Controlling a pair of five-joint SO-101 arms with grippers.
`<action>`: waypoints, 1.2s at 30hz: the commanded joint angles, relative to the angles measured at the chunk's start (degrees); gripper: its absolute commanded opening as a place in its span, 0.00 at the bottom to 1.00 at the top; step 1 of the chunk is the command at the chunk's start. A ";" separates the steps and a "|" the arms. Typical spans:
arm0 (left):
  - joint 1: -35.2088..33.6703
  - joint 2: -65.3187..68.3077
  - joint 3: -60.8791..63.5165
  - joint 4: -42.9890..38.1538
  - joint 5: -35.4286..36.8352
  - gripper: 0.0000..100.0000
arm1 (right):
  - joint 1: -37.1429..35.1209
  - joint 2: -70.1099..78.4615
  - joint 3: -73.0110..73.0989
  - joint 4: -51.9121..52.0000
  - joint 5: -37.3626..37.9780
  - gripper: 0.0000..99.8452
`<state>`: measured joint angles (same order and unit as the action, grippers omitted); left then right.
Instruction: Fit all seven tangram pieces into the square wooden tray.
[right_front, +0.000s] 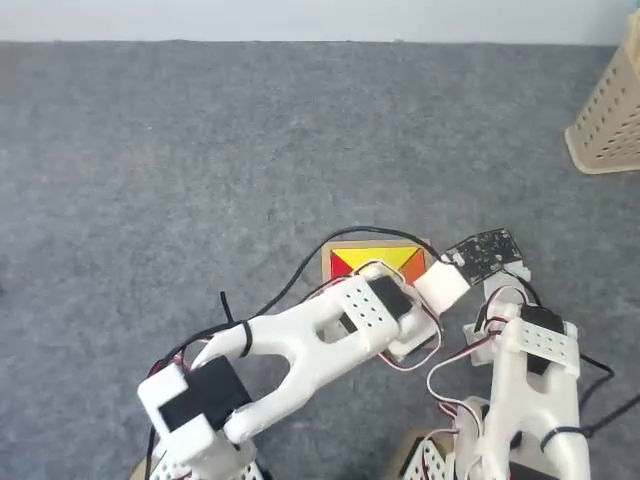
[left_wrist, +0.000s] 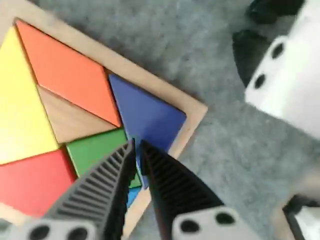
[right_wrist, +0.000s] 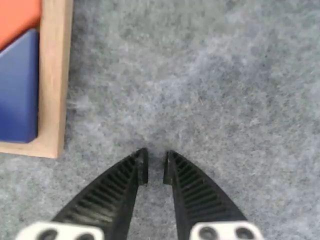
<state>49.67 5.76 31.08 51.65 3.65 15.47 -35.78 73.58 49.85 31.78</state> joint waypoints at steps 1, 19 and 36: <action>0.26 -2.90 1.80 -3.60 -0.53 0.01 | 1.01 -0.66 0.09 -1.10 -0.53 0.09; 0.26 -2.90 1.98 -3.96 -0.62 0.01 | 1.01 -0.66 0.09 -1.10 -0.53 0.09; -2.46 7.74 -9.89 3.43 -0.53 0.01 | 1.01 -0.66 0.09 -1.10 -0.53 0.09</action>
<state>48.62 9.71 27.30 50.86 3.47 15.47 -35.78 73.58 49.85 31.78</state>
